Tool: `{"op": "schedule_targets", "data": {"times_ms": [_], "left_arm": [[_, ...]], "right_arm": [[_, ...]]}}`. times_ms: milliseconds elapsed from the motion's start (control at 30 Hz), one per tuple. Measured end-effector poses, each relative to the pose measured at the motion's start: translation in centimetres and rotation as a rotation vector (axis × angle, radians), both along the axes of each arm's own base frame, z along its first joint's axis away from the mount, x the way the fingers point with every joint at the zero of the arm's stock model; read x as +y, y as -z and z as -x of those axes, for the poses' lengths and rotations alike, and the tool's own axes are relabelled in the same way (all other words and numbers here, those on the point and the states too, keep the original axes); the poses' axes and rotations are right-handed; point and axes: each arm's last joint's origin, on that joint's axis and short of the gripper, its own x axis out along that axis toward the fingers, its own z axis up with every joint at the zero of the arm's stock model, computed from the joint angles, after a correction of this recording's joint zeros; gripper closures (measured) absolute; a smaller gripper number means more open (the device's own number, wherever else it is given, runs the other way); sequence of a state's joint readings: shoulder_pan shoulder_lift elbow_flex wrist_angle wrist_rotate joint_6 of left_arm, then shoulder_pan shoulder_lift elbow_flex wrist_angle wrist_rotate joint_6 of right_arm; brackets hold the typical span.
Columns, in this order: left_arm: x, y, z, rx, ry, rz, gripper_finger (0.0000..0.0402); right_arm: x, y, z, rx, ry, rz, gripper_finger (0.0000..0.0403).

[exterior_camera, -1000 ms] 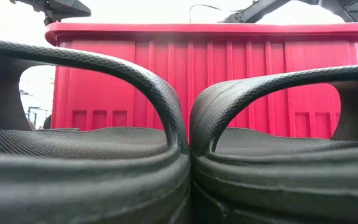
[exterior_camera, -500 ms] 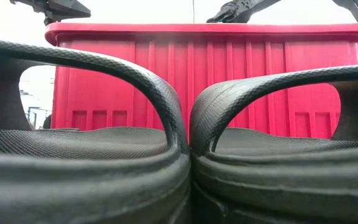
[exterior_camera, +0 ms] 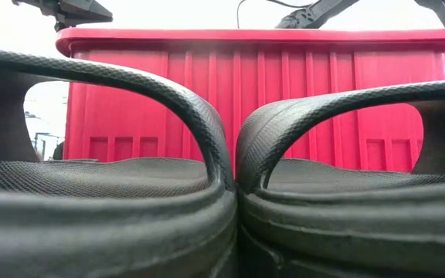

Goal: Pick and place slides into bin
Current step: Put the black slipper into the red bin

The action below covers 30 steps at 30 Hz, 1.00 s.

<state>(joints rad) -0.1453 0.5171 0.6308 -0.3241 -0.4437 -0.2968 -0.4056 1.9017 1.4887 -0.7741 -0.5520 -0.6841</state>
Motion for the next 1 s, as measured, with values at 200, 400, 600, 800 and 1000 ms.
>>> {"op": "schedule_targets", "data": {"times_ms": [200,400,600,800,1000], "left_arm": [[-0.1,0.0,0.0,-0.002,0.020,0.027,0.0376],[-0.1,0.3,0.0,0.020,0.048,0.033,0.0376],[-0.1,0.3,0.0,0.020,0.048,0.033,0.0376],[-0.2,0.3,0.0,0.020,0.063,0.036,0.0376],[-0.2,0.2,0.0,0.019,0.080,0.039,0.0376]], "right_arm": [[0.7,1.3,-0.6,0.011,0.079,0.084,0.0403],[0.3,2.0,-0.3,0.077,0.173,0.220,0.0403],[-0.6,2.0,0.0,0.094,0.224,0.250,0.0403],[-0.5,1.6,0.1,0.080,0.228,0.212,0.0403],[-0.3,-2.3,0.4,-0.034,0.225,0.226,0.0403]]}}
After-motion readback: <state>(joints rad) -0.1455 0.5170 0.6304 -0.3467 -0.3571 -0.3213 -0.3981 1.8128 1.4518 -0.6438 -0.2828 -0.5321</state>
